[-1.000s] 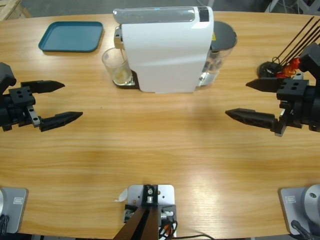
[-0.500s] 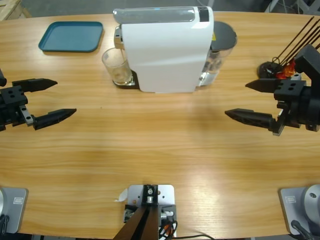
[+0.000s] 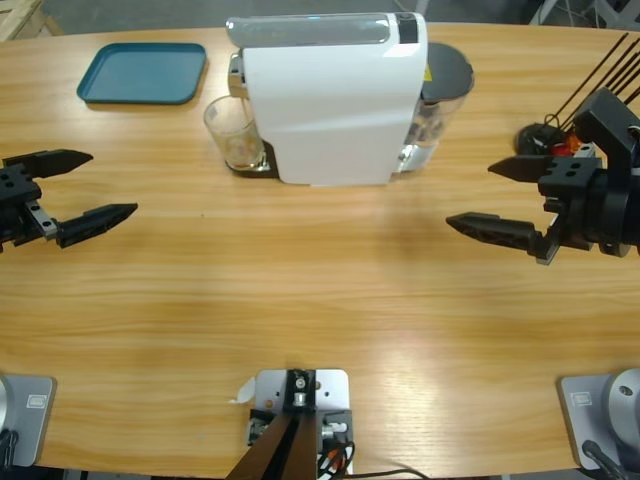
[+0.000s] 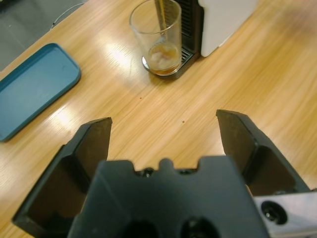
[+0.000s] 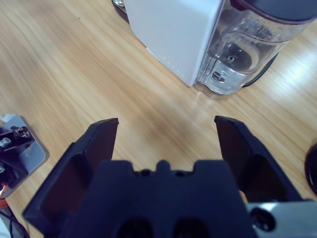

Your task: Pour coffee

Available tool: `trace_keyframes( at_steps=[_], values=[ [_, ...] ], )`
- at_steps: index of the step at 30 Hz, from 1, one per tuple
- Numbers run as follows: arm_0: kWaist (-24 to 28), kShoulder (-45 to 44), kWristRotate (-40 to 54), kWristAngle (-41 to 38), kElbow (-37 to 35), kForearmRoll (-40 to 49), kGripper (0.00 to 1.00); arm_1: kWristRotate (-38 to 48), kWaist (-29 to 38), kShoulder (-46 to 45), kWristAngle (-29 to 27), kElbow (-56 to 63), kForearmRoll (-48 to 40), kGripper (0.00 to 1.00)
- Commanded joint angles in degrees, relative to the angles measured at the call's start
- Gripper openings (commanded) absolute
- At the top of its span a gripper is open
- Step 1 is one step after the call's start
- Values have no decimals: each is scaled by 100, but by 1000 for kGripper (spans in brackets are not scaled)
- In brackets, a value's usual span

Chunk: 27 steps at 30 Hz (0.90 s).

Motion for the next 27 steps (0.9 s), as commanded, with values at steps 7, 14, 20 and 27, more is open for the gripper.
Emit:
trace_keyframes(
  at_steps=[7, 14, 20, 27],
  values=[
    [-16, -349, -119, 398, 253, -92, 906, 69, 55, 119, -79, 208, -66, 865],
    [-16, -455, -84, 331, 280, -100, 904, 69, 52, 86, -65, 222, -66, 864],
    [-16, -385, -75, 299, 273, -136, 904, 69, 55, 33, -74, 231, -66, 862],
    [-14, 373, -216, 157, 129, -215, 904, 86, 55, 33, -83, 231, -66, 862]
  ],
)
